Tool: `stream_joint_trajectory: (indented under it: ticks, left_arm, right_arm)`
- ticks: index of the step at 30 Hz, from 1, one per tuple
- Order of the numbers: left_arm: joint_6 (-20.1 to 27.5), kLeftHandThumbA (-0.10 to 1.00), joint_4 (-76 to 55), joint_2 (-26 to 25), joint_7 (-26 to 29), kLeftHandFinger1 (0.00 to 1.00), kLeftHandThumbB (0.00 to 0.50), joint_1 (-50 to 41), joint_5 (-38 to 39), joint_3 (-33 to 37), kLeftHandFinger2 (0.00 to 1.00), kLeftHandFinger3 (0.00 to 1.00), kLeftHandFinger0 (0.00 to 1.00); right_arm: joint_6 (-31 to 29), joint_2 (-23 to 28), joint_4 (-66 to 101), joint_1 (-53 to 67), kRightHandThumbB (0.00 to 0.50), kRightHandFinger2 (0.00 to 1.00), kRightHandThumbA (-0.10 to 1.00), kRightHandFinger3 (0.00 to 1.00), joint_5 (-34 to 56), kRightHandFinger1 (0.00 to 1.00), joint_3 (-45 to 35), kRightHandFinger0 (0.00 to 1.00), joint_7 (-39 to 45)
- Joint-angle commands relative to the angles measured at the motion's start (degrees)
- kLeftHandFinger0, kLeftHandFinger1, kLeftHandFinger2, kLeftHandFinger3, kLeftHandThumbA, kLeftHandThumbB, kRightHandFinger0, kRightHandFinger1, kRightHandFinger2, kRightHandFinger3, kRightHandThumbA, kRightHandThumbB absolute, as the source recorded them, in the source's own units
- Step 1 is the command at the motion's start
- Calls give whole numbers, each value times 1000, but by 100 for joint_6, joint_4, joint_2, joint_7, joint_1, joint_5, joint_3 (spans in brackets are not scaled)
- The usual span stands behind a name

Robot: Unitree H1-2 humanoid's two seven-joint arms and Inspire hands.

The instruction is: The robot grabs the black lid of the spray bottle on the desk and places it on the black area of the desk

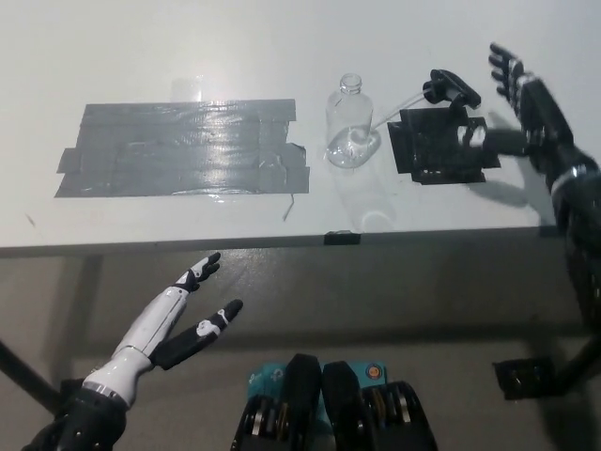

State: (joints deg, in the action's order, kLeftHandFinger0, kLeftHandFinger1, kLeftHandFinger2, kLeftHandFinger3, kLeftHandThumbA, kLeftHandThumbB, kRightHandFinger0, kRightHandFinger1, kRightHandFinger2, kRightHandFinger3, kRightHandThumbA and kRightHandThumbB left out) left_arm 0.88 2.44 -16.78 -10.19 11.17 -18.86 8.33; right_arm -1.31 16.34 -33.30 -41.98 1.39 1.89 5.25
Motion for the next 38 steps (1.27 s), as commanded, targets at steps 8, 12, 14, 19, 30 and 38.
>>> stream_joint_trajectory:
  ticks: [8,12,14,19,30,38]
  left_arm:
    - [661,1000,136,25,297,1000,132,112,544,-396,1000,1000,1000]
    - [683,1000,175,97,315,1000,151,-35,668,-443,1000,1000,1000]
    - [727,1000,166,142,298,1000,144,-127,727,-454,1000,1000,1000]
    - [815,1000,103,285,251,1000,179,-465,765,-527,1000,1000,1000]
    - [945,1000,127,342,255,1000,221,-847,624,-490,1000,1000,1000]
    - [1097,1000,212,306,288,1000,189,-816,564,-472,1000,1000,1000]
  right_arm:
    - [-102,-378,5306,2288,416,1000,902,1000,-912,1000,320,1000,-68]
    - [-679,-619,4577,2801,398,1000,859,1000,-1064,1000,471,1000,-215]
    - [-699,-645,4336,2927,397,1000,847,1000,-1138,1000,521,1000,-243]
    - [-913,-590,3503,3256,365,1000,795,1000,-1392,1000,745,1000,-292]
    - [-845,-578,3210,3538,420,1000,794,1000,-1407,1000,820,1000,-116]
    - [-766,-581,3240,3540,408,1000,782,1000,-1436,1000,812,1000,-82]
